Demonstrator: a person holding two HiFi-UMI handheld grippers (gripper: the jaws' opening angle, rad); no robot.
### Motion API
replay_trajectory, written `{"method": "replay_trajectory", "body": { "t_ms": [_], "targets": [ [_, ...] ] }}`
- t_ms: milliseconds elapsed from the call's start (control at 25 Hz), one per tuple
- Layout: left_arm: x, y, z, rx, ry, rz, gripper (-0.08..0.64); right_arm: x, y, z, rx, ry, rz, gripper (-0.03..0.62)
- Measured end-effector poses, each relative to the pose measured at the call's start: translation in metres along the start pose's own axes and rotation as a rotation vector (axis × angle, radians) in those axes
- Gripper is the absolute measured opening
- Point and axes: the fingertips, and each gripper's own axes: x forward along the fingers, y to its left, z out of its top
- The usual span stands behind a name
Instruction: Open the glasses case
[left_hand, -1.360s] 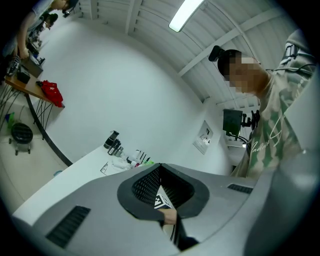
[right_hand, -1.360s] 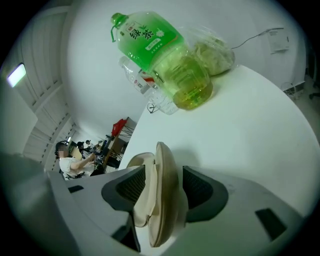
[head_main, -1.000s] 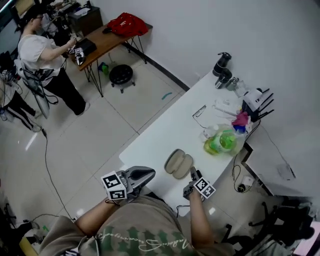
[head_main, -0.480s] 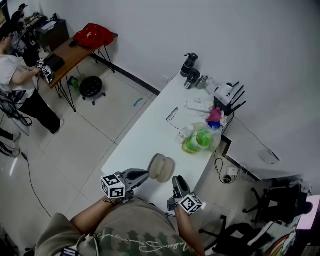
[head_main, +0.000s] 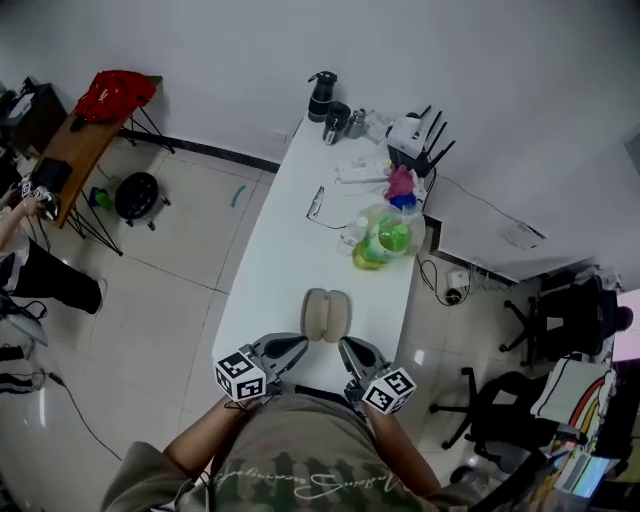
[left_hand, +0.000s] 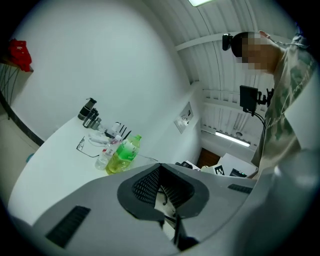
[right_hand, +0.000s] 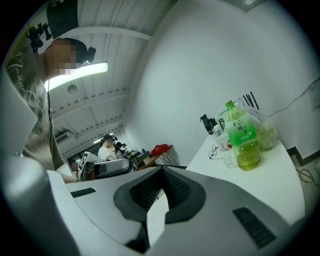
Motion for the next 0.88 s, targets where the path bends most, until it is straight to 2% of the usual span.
{"method": "replay_trajectory", "body": {
  "t_ms": [280,400,520,600,760,880],
  "targets": [
    [-0.006,0.003,-0.012,-0.054,0.052,-0.075,0.008,-0.006,0.028,-0.007,0.024,-0.015,-0.105,0.009],
    [-0.010,-0.003,-0.016,-0.068,0.048,-0.105,0.008,-0.011,0.032,-0.014,0.024,-0.019,-0.140,0.009],
    [-0.021,-0.005,-0.028,-0.025,0.057,-0.072,0.008,-0.007,0.041,-0.041,0.021,0.025,-0.108,0.009],
    [-0.032,-0.010,-0.042,-0.025,0.062,-0.041,0.008,-0.012,0.050,-0.056,0.022,0.037,-0.079,0.009],
    [-0.045,-0.041,-0.061,-0.005,0.070,-0.017,0.008,-0.034,0.069,-0.056,-0.026,0.007,-0.023,0.009],
    [-0.044,-0.065,-0.071,0.016,0.047,0.035,0.008,-0.059,0.078,-0.054,-0.084,-0.003,0.013,0.009]
  ]
}}
